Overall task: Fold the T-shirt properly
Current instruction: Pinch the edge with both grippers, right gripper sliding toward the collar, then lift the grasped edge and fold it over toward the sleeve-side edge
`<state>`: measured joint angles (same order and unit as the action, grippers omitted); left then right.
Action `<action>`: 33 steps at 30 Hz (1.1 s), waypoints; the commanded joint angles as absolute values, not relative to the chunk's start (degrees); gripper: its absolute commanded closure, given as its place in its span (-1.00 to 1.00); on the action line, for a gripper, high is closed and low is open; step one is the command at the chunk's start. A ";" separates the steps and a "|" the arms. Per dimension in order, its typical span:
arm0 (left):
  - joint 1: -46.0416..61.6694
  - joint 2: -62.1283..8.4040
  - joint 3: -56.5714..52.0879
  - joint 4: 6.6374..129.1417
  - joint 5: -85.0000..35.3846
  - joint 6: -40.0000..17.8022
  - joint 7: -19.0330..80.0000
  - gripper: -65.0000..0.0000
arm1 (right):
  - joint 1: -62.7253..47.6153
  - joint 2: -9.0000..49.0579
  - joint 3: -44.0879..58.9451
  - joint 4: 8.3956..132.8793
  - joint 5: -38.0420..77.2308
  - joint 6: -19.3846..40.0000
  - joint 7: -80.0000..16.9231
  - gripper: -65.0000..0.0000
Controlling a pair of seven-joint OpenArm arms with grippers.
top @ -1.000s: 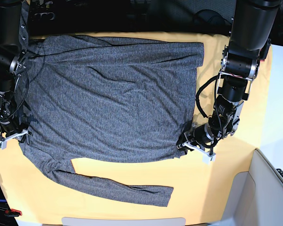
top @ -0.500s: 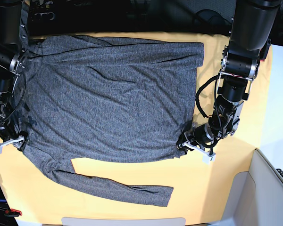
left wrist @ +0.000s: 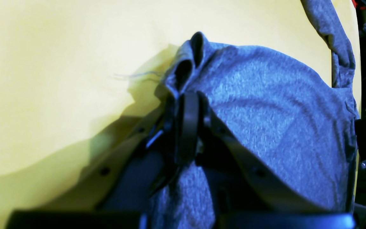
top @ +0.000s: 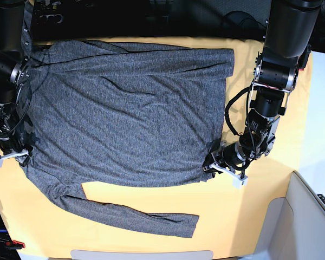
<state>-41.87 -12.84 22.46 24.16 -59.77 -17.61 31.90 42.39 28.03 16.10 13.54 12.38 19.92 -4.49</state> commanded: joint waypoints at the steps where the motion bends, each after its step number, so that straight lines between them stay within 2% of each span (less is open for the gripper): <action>1: -42.86 -13.14 22.46 24.57 -58.77 -16.84 33.36 0.97 | 43.82 29.23 16.22 14.55 12.88 20.09 -3.21 -0.33; 10: -42.86 -13.14 22.46 24.57 -58.77 -16.84 33.36 0.97 | 43.56 28.09 15.87 14.55 12.70 20.18 -3.74 -0.28; 13: -42.86 -13.14 22.46 24.57 -58.77 -16.84 33.36 0.97 | 43.56 27.30 15.78 14.55 12.70 20.18 -3.74 0.01; 17: -42.86 -13.14 22.46 24.57 -58.77 -16.92 33.36 0.97 | 43.56 26.51 15.78 14.73 12.70 20.18 -3.30 0.55; 19: -42.77 -13.14 22.46 24.57 -58.77 -16.92 33.36 0.97 | 43.56 26.33 15.78 14.73 12.70 20.26 -3.30 0.70; 26: -41.71 -13.14 22.46 24.57 -58.77 -16.92 33.36 0.97 | 43.38 25.63 15.78 15.52 12.70 20.53 -3.30 0.78; 30: -41.71 -13.14 22.46 24.57 -58.77 -16.92 33.36 0.97 | 39.60 25.45 15.78 22.02 12.70 20.53 -3.74 1.00; 33: -41.71 -13.14 22.46 24.57 -58.77 -16.92 33.36 0.98 | 36.62 24.75 15.78 26.59 12.70 20.26 -3.74 1.00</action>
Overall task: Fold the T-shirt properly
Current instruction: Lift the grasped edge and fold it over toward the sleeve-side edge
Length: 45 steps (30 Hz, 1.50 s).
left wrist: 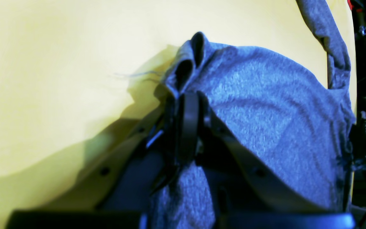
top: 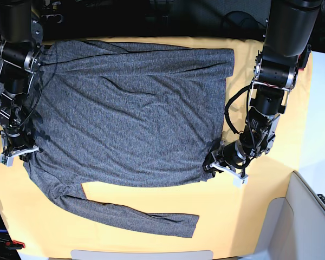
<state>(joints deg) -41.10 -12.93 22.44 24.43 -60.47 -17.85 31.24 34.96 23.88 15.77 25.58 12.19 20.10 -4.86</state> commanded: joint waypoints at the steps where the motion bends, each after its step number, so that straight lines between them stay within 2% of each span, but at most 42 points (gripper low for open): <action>1: -41.71 -13.14 22.46 24.57 -58.77 -16.92 33.36 0.98 | 36.00 24.75 15.78 27.56 12.70 20.18 -3.74 1.00; 6: -41.71 -13.14 22.46 25.45 -58.77 -16.92 33.54 0.98 | 33.10 24.75 15.87 31.69 12.70 20.18 -3.74 1.00; 9: -39.08 -13.41 22.37 31.43 -58.77 -16.92 33.98 0.99 | 30.81 24.75 16.13 35.65 12.70 20.09 -3.74 1.00; 13: -35.82 -16.22 22.20 39.16 -58.77 -16.84 34.07 0.99 | 28.00 24.84 16.13 40.57 12.79 20.00 -3.74 1.00; 22: -31.60 -20.97 21.76 46.64 -59.03 -16.84 34.07 0.99 | 20.53 25.10 16.31 51.38 12.97 20.00 -3.82 1.00; 29: -27.03 -24.84 21.23 56.84 -59.12 -16.84 36.26 0.99 | 14.99 24.75 23.87 57.98 12.79 20.00 -3.91 1.00; 36: -20.44 -25.19 8.75 68.97 -58.86 -16.84 45.67 0.99 | 10.24 24.75 30.73 64.13 12.79 20.09 -9.19 1.00; 45: -11.47 -25.27 -0.40 82.95 -58.86 -16.84 54.29 0.99 | 3.12 24.66 31.25 70.02 12.88 20.09 -9.27 1.00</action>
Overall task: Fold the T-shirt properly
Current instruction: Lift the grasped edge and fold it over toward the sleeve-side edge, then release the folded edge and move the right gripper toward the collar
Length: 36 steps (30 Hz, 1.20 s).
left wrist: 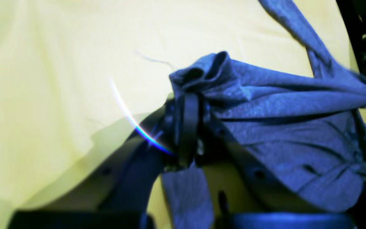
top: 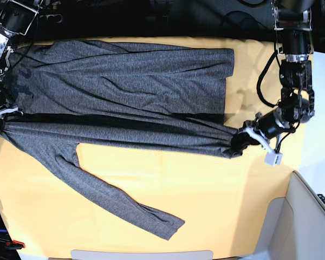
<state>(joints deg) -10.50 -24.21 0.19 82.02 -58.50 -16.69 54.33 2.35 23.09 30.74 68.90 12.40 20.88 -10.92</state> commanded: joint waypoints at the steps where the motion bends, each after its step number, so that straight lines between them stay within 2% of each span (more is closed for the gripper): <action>1: -10.51 -25.27 -0.92 84.18 -58.86 -16.84 55.08 0.99 | 2.24 24.66 31.25 70.29 12.97 20.09 -9.27 1.00; 16: -0.84 -25.27 -1.27 93.23 -58.77 -16.84 61.14 0.99 | -0.84 24.66 31.52 70.11 12.79 20.09 -9.27 1.00; 29: -1.01 -25.36 -0.84 82.33 -58.68 -16.75 61.76 0.97 | -1.36 24.75 31.25 67.38 12.70 20.09 -9.36 0.99; 31: -1.01 -25.36 -0.84 81.27 -58.68 -16.75 61.76 0.92 | -1.36 24.84 31.16 66.07 12.70 20.18 -9.45 0.98; 33: -1.01 -25.36 -0.75 80.40 -58.68 -16.75 62.02 0.76 | -1.01 24.84 31.16 65.45 12.70 20.26 -11.65 0.87; 36: -1.10 -25.36 -0.75 80.31 -58.68 -16.75 63.60 0.41 | 0.48 24.75 31.16 65.36 12.70 20.18 -15.34 0.49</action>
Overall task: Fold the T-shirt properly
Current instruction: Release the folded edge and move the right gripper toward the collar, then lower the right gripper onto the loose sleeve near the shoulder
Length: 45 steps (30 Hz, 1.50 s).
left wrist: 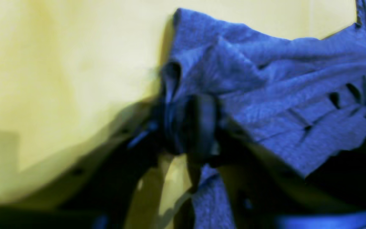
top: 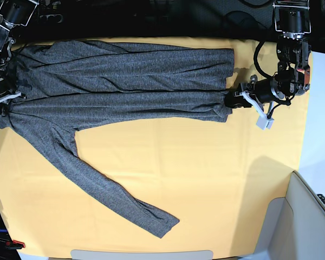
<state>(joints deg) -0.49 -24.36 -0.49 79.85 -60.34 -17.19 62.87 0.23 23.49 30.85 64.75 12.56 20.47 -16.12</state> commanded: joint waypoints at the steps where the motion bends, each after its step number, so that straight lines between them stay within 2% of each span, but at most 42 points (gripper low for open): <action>1: -1.10 -25.36 -0.75 80.48 -58.68 -16.75 63.60 0.33 | 0.48 24.75 31.16 65.36 12.70 20.18 -15.96 0.37; 3: -1.10 -25.36 -0.75 80.57 -58.68 -16.75 63.60 0.27 | 0.48 24.75 31.16 65.63 12.70 20.18 -16.31 0.19; 5: -1.10 -25.36 -1.10 80.57 -58.68 -16.75 63.60 0.29 | 1.19 24.75 31.16 65.80 12.70 20.26 -16.31 0.10; 9: -1.71 -25.54 -1.19 80.92 -58.77 -16.84 63.60 0.32 | 1.89 24.75 31.52 67.38 12.79 20.35 -16.22 0.09; 14: -2.51 -26.77 -1.01 83.12 -58.77 -16.84 63.60 0.32 | 3.03 24.57 31.52 75.38 12.97 20.26 -16.13 0.09; 18: -2.68 -26.86 -1.01 83.56 -58.77 -16.84 63.60 0.32 | 5.85 22.11 31.60 82.24 12.79 20.26 -16.13 0.09; 22: -2.68 -26.86 -1.01 83.56 -58.77 -16.84 63.60 0.32 | 11.21 19.47 31.60 83.38 12.70 20.18 -16.57 0.09; 27: -2.68 -26.95 -1.01 83.56 -58.77 -16.84 63.60 0.32 | 21.14 17.63 30.37 70.02 12.79 20.53 -17.10 0.08; 30: -2.68 -26.95 -1.01 83.56 -58.77 -16.84 63.60 0.32 | 28.88 19.30 28.88 57.10 12.88 21.23 -22.81 0.08; 35: -2.68 -27.03 -1.01 83.56 -58.77 -16.84 63.60 0.32 | 39.25 22.46 23.08 38.73 12.70 29.14 -26.15 0.08; 40: -2.68 -27.03 -0.92 83.56 -58.77 -16.84 63.60 0.32 | 41.10 24.75 16.31 36.26 12.70 30.37 -26.42 0.08; 45: -2.68 -27.03 -0.92 83.56 -58.77 -16.84 63.60 0.32 | 40.84 25.19 15.43 32.57 12.79 30.73 -26.24 0.08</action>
<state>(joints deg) -1.76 -26.09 -0.64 82.61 -57.76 -16.53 64.29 39.07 24.40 15.44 31.97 12.08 30.00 -27.24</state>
